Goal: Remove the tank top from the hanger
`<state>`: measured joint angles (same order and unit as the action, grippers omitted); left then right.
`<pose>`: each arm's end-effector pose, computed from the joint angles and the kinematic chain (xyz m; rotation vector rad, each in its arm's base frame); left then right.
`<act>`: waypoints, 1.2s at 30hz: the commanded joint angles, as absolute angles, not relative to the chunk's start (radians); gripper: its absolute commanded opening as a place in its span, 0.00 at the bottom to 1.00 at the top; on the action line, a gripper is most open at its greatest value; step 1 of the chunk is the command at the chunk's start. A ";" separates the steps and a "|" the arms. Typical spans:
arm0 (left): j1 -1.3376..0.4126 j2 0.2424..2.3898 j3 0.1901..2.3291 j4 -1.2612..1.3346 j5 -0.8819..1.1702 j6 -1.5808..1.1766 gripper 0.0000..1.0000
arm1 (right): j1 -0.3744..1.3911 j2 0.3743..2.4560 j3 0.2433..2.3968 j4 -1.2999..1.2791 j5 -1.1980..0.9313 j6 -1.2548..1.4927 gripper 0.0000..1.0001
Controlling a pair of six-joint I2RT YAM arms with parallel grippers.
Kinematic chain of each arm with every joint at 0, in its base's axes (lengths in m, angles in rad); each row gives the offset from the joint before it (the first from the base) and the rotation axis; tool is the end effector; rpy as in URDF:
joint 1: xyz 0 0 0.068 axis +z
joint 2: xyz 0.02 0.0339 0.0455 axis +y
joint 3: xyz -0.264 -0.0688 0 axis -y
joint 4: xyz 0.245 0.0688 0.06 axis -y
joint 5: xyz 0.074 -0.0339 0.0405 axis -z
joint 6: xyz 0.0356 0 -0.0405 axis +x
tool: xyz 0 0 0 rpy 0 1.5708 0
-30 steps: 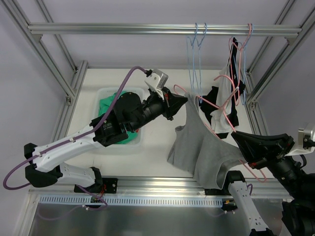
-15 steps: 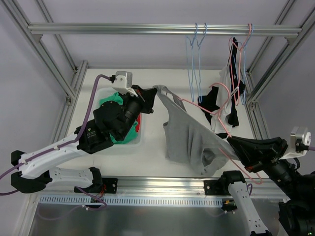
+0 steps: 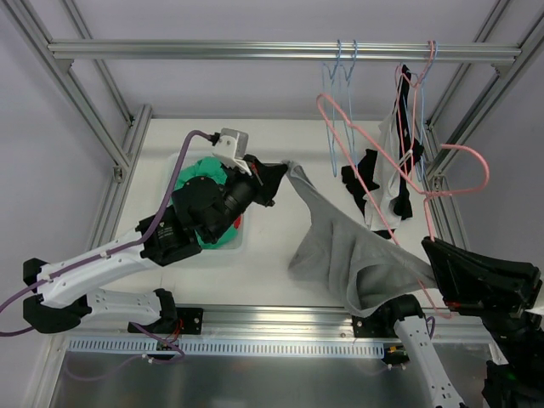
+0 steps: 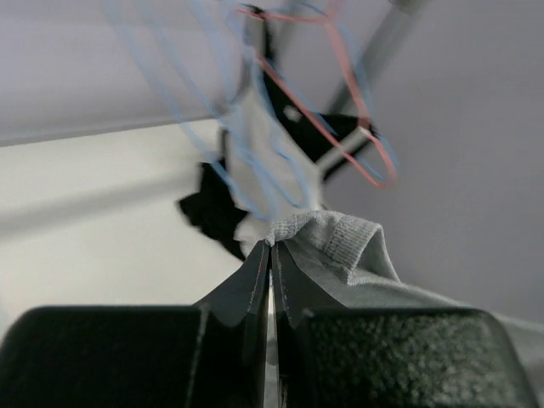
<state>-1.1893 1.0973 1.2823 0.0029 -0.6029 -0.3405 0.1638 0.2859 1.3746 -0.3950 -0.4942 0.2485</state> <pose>0.1047 -0.2068 0.4718 0.0957 1.4676 -0.8429 -0.0934 0.0017 0.5002 -0.4312 0.8901 0.5952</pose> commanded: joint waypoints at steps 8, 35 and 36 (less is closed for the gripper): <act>-1.192 1.085 1.013 0.303 0.397 -0.253 0.00 | 0.172 0.469 0.948 1.044 -0.327 0.469 0.00; -1.193 0.920 0.747 -0.046 -0.322 -0.453 0.98 | 0.170 0.630 1.210 -0.339 -0.072 -0.008 0.00; -1.193 0.917 0.756 -0.051 -0.284 -0.445 0.99 | 0.170 0.665 1.229 -0.327 -0.077 -0.021 0.00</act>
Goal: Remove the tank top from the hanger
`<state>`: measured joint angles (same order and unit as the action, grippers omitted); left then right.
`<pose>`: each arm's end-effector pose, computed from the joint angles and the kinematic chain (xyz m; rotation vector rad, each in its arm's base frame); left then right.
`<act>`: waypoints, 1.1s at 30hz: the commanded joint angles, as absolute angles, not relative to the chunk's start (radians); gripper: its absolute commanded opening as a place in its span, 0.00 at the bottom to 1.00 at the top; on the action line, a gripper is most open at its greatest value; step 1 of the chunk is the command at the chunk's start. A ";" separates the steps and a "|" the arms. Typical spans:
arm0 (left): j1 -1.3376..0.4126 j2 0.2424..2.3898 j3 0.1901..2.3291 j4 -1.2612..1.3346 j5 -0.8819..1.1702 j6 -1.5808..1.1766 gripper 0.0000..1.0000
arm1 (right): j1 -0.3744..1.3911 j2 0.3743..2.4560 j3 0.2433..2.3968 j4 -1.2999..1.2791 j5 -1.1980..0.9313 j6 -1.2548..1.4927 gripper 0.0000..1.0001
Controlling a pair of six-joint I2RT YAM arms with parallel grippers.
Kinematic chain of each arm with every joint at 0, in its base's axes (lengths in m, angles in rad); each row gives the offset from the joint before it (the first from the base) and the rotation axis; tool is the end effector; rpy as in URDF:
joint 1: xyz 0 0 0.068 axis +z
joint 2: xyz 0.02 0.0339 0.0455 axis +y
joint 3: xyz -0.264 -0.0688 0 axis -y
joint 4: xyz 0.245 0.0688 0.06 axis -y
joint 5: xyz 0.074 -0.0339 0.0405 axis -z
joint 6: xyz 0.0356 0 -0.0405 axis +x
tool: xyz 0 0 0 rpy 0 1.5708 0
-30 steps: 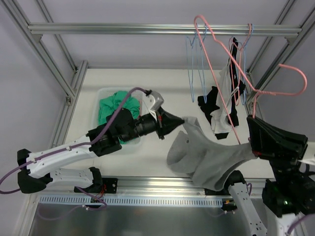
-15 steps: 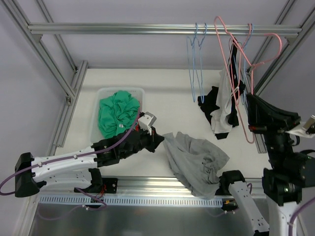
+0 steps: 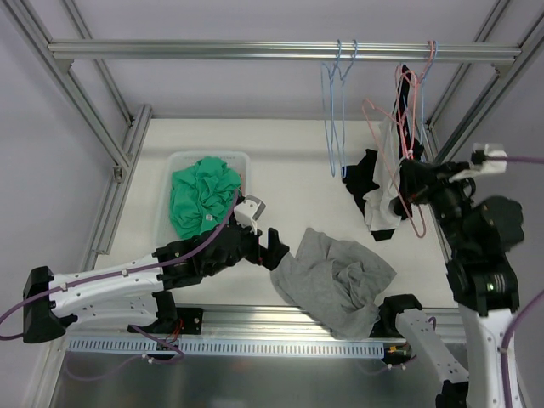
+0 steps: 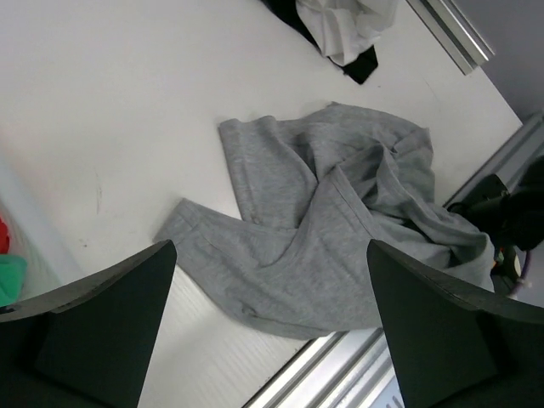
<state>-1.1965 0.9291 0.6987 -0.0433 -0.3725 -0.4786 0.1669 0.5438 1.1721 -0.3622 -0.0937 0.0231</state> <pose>0.0915 -0.1976 0.2985 0.4109 1.8627 -0.8252 0.0612 0.0137 0.4714 -0.1739 1.2976 0.2232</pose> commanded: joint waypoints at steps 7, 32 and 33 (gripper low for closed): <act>-1.195 0.867 0.736 -0.075 -0.123 -0.385 0.99 | 0.170 0.942 1.425 -0.256 -0.101 -0.031 0.00; -1.197 0.930 0.736 -0.086 -0.074 -0.387 0.99 | 0.175 1.159 1.485 -0.109 -0.120 0.049 0.00; -1.198 0.931 0.742 -0.084 -0.069 -0.385 0.99 | 0.176 1.166 1.476 -0.104 -0.124 0.054 0.00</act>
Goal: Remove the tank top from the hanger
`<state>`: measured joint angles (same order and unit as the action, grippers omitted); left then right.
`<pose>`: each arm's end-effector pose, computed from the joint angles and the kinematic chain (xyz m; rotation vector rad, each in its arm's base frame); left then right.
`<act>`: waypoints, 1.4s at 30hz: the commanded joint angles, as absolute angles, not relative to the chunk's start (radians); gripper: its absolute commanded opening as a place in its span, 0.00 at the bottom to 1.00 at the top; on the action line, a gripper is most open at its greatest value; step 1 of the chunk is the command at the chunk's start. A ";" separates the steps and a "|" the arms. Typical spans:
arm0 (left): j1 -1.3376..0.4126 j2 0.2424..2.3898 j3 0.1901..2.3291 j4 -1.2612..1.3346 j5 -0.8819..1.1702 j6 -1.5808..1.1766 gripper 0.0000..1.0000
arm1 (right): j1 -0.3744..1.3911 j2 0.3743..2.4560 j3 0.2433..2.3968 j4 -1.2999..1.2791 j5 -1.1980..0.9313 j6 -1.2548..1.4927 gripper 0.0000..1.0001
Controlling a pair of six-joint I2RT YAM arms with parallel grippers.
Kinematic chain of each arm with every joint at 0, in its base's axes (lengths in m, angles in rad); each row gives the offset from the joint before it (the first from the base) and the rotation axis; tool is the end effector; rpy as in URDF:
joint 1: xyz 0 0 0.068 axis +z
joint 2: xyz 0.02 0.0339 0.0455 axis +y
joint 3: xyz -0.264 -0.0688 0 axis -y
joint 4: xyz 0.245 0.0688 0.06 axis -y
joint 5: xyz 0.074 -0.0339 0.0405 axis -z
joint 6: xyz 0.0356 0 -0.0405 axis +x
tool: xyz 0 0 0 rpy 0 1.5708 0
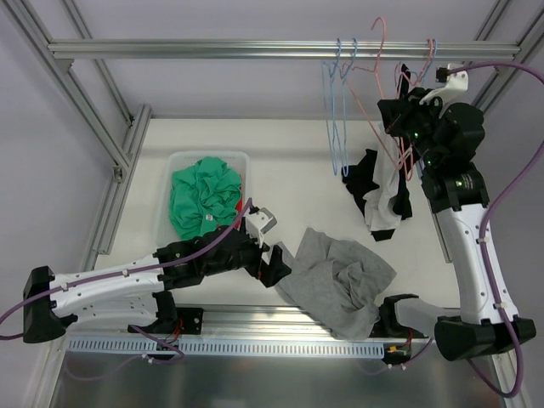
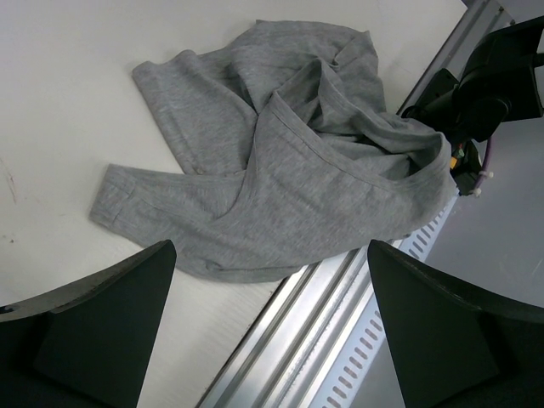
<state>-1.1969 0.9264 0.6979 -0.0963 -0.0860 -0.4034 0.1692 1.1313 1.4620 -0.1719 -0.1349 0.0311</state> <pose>0.0822 -0.2012 0.2926 0.7242 1.8904 -0.9823 0.2238 0.0431 0.5060 -0.2093 1.4030 0.2609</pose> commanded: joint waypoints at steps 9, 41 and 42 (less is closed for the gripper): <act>-1.210 0.992 0.793 -0.086 -0.083 -0.387 0.99 | 0.199 1.104 1.283 -0.015 -0.140 0.101 0.00; -1.411 2.178 1.568 -0.399 -0.183 -0.363 0.99 | 0.183 0.358 1.256 -0.611 -0.086 -0.069 1.00; -1.411 2.184 1.553 -0.402 -0.192 -0.374 0.98 | 0.183 0.353 1.255 -0.615 -0.095 -0.068 0.99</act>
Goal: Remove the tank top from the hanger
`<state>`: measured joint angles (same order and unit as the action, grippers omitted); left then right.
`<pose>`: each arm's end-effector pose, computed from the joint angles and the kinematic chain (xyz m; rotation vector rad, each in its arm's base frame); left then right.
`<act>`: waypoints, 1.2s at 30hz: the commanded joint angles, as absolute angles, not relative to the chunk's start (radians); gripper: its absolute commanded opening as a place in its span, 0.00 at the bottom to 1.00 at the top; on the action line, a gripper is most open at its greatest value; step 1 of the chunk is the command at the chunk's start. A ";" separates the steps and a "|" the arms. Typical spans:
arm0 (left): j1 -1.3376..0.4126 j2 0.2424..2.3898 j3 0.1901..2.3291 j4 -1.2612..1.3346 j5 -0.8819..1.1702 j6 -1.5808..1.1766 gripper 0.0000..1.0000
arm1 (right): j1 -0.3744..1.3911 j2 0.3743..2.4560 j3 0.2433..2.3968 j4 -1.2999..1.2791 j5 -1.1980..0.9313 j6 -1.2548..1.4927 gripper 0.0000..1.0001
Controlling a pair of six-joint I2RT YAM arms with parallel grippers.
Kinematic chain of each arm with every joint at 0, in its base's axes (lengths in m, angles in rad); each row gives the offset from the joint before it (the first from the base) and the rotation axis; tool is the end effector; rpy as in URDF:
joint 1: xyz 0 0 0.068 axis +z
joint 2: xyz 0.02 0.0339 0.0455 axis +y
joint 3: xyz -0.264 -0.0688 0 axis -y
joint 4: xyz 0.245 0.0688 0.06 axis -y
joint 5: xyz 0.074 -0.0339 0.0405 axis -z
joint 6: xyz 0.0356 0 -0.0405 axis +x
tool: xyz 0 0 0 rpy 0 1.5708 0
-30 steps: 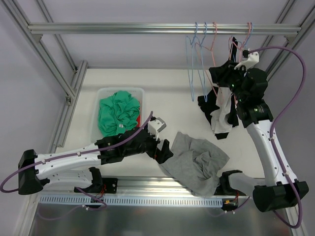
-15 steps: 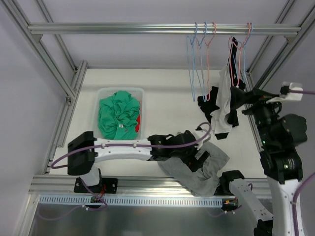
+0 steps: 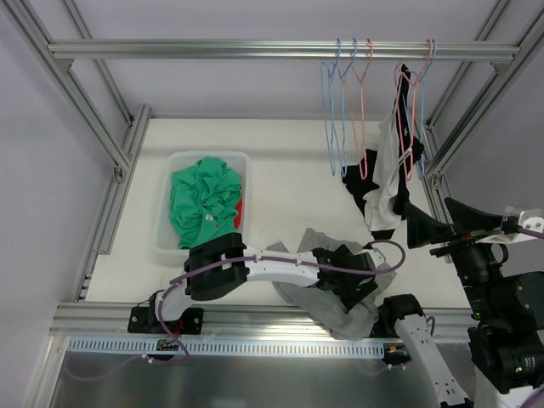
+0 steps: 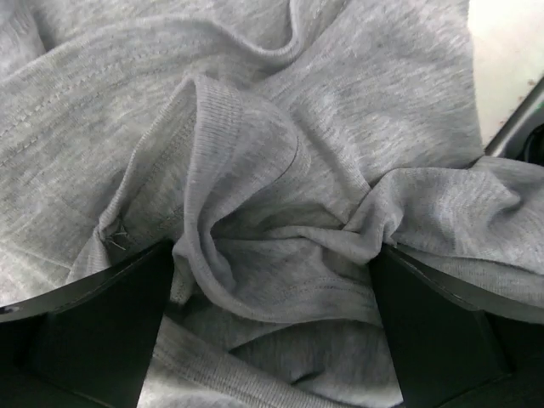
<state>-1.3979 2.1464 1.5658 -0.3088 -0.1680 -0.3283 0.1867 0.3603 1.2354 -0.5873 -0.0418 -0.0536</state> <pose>0.0868 -0.4622 0.1660 1.2209 2.2088 -0.5415 -0.0111 -0.0006 0.4642 -0.1896 1.2705 0.1411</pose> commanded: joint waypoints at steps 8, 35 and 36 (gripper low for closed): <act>-1.411 1.959 1.407 -0.437 -0.411 -0.443 0.00 | 0.183 0.327 1.224 -0.614 -0.130 -0.064 0.99; -0.571 1.220 1.527 -0.661 -0.287 -0.271 0.00 | 0.183 0.288 1.200 -0.614 -0.129 -0.055 0.99; -0.545 1.215 1.505 -0.661 -0.287 -0.278 0.00 | 0.184 0.287 1.195 -0.612 -0.132 -0.055 1.00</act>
